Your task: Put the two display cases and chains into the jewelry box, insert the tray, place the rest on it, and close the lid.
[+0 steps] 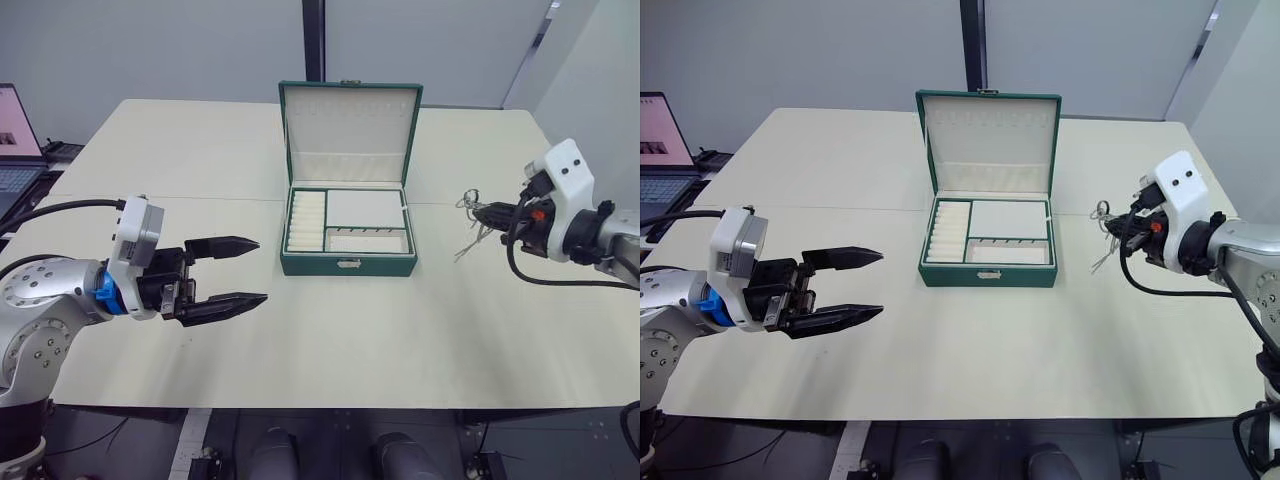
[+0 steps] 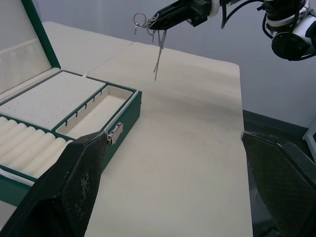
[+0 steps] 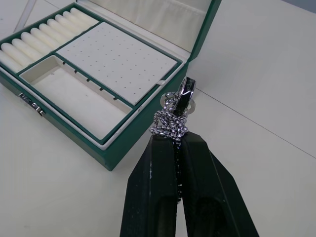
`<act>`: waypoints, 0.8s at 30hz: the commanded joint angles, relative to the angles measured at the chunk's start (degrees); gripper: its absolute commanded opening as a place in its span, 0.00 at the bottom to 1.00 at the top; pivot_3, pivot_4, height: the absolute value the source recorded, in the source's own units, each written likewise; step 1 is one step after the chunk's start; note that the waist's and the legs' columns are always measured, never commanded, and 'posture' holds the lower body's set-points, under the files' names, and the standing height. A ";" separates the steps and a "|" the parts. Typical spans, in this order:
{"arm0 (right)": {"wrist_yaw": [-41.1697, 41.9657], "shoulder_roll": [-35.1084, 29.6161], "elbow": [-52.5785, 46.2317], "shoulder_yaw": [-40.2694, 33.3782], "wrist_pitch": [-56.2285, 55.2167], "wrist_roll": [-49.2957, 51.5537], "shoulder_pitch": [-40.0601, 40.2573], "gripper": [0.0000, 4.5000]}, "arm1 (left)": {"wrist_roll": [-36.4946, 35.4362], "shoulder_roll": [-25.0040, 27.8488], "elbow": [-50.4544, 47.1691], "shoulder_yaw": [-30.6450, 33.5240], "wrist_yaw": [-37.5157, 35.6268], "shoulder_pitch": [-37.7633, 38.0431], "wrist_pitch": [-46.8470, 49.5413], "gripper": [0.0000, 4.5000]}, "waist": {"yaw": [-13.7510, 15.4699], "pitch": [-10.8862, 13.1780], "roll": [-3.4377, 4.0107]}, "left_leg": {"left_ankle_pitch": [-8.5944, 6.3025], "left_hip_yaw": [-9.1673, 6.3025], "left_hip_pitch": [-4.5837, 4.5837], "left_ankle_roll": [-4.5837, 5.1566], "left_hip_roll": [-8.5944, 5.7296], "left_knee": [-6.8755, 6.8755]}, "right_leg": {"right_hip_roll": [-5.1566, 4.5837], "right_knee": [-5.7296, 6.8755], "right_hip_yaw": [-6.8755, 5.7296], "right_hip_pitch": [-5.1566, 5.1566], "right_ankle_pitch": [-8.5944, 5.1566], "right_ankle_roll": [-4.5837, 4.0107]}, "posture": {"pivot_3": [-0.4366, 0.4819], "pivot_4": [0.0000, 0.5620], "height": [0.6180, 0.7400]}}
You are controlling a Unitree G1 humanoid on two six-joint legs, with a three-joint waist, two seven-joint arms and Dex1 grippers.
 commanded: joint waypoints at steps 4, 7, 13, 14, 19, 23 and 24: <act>1.66 -0.50 0.66 3.08 0.26 1.78 -6.91 0.01 | -0.98 0.69 0.21 3.65 0.93 0.09 0.15 1.00 | -0.16 0.05 0.08 | 0.00 0.02 0.00 0.00 0.00 0.00 | 0.00 0.01 0.02 -0.02 0.00 0.00 | 0.48 0.27 1.00; 2.24 -0.03 2.23 5.28 -0.04 1.64 -9.84 0.01 | -1.20 0.98 0.85 4.98 1.30 0.33 0.42 1.00 | -0.19 0.06 0.08 | 0.00 0.00 0.01 0.00 0.01 0.00 | 0.00 0.02 -0.01 -0.04 0.00 0.00 | 0.48 0.27 1.00; 3.99 3.58 7.66 11.34 -3.87 -0.19 -16.27 0.01 | -0.74 1.36 0.75 7.67 1.83 2.38 0.69 1.00 | -0.40 0.08 0.12 | 0.00 0.02 0.01 0.00 0.03 0.00 | -0.01 0.02 0.00 -0.06 0.00 0.00 | 0.48 0.27 1.00; 4.28 4.53 8.73 12.43 -4.81 -0.65 -17.18 0.01 | -0.75 1.29 0.44 8.09 2.03 2.86 0.75 1.00 | -0.46 0.08 0.12 | 0.00 0.02 0.00 0.00 0.03 -0.01 | -0.01 0.02 -0.01 -0.07 0.00 0.00 | 0.48 0.27 1.00; 5.63 8.17 13.07 16.36 -8.82 -2.99 -19.78 0.01 | -1.59 0.89 -1.79 9.74 3.44 4.88 1.38 1.00 | -0.54 0.09 0.11 | 0.00 0.01 -0.01 0.00 0.03 0.00 | -0.01 0.02 -0.02 -0.08 0.00 0.00 | 0.48 0.27 1.00; 6.79 10.89 16.46 19.05 -12.09 -5.20 -21.03 0.01 | -2.38 0.67 -3.85 11.51 4.69 6.89 1.94 1.00 | -0.44 0.10 0.12 | 0.00 0.01 -0.02 0.00 0.03 0.00 | -0.03 0.02 -0.04 -0.07 0.00 0.00 | 0.48 0.27 1.00; 7.07 11.55 17.25 19.57 -12.77 -5.78 -21.30 0.01 | -2.52 0.64 -4.20 11.87 4.95 7.32 2.00 1.00 | -0.49 0.11 0.13 | 0.00 0.02 -0.01 0.00 0.03 0.00 | -0.03 0.02 -0.03 -0.07 0.00 0.00 | 0.48 0.27 1.00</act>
